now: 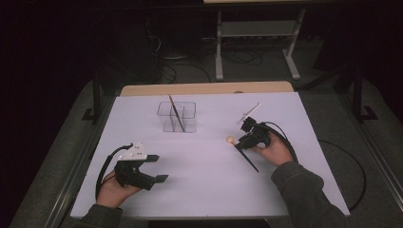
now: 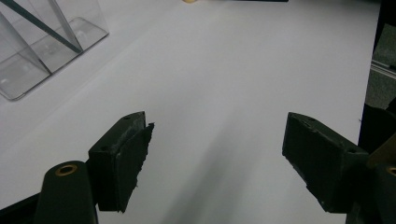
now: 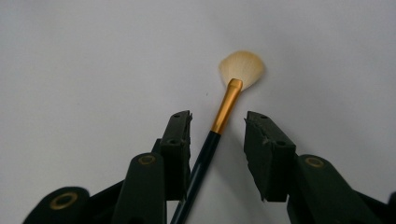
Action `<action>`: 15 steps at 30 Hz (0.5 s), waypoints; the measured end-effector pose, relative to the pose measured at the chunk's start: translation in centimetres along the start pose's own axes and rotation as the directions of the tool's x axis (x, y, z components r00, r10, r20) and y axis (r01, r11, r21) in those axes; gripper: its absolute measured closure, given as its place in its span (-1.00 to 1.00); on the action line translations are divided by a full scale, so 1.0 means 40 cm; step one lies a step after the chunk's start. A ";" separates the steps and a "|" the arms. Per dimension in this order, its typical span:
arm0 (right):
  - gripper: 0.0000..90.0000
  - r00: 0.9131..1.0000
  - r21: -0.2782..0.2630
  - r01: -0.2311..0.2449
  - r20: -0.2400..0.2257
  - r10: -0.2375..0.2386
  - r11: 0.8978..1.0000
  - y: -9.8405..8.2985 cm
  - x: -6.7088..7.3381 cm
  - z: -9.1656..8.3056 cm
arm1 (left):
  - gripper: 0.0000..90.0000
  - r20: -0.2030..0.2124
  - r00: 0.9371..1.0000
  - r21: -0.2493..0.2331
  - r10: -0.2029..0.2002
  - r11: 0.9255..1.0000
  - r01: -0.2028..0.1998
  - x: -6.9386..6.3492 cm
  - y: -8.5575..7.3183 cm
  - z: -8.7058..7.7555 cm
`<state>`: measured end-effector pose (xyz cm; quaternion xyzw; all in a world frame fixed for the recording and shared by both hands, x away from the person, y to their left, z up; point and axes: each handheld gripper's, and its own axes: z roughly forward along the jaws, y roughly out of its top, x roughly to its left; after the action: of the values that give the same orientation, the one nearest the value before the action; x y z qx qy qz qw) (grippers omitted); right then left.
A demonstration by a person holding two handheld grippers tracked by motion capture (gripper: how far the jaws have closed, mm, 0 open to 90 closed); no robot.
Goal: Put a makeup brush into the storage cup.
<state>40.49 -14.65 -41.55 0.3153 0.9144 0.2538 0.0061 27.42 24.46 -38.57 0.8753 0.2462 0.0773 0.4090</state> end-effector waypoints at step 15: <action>0.49 1.000 0.044 0.016 0.018 -0.016 0.999 -0.005 0.000 0.018 | -0.51 -0.001 1.000 -0.002 0.004 1.000 -0.004 0.001 0.000 -0.002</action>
<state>40.52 -14.45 -42.28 0.3103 0.9222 0.2305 0.0097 27.43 24.53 -38.51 0.8752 0.2447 0.0788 0.4097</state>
